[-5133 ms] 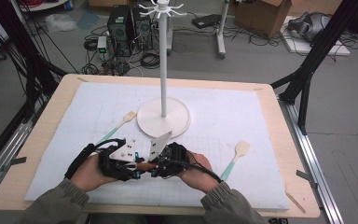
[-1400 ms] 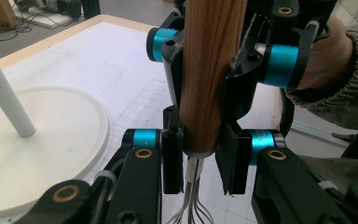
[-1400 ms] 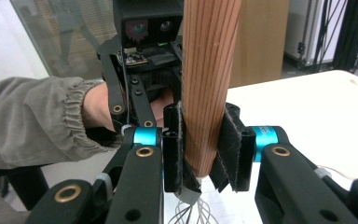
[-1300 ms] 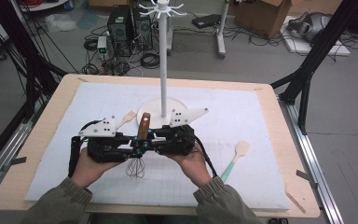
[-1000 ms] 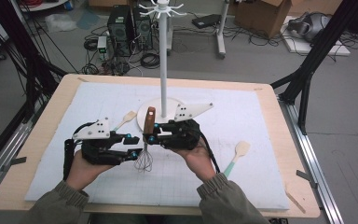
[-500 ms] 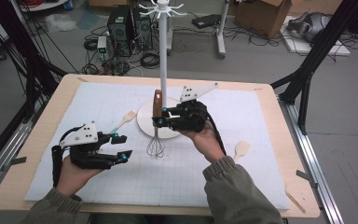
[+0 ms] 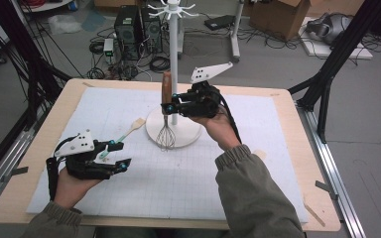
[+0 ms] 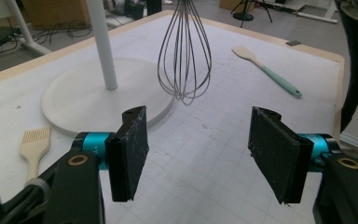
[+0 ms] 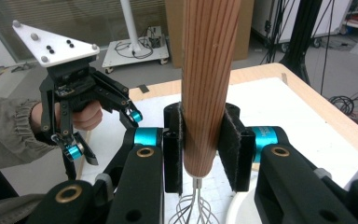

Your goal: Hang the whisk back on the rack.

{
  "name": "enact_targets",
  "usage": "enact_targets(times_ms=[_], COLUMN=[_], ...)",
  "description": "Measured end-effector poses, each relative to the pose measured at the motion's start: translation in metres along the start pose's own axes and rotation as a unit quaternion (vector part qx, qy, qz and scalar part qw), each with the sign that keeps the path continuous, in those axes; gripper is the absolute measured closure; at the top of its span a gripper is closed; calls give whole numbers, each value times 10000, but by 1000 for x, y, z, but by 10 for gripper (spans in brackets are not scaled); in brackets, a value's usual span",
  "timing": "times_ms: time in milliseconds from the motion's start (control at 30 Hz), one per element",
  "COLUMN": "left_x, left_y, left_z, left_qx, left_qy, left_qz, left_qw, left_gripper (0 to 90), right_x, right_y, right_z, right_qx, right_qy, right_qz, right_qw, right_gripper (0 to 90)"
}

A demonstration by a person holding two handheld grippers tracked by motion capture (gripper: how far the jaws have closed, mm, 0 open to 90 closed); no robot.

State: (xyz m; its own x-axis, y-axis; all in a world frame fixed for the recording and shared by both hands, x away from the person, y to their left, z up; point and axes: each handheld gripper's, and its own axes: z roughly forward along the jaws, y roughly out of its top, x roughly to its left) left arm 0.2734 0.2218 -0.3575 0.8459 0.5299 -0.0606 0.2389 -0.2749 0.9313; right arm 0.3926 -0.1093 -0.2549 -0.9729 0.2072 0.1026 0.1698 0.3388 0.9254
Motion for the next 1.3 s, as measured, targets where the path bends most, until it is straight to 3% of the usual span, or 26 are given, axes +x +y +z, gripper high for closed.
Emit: enact_targets(times_ms=[233, 833, 1300], left_x=[3, 4, 5], left_y=[-4, -3, -3], left_z=[0, -3, -6], left_qx=[-13, -30, -88], left_qy=[4, 54, 76], left_qz=[-70, -17, -37], left_qw=[10000, 10000, 9999], left_gripper=[368, 365, 357], right_x=[-8, -25, -38], right_y=[17, 70, 92], right_z=[-3, -13, -20], right_qx=[10, -12, -63], right_qy=[-49, -271, -522], right_qz=[-74, -186, -124], right_qw=[10000, 9995, 9985], right_gripper=[726, 726, 726])
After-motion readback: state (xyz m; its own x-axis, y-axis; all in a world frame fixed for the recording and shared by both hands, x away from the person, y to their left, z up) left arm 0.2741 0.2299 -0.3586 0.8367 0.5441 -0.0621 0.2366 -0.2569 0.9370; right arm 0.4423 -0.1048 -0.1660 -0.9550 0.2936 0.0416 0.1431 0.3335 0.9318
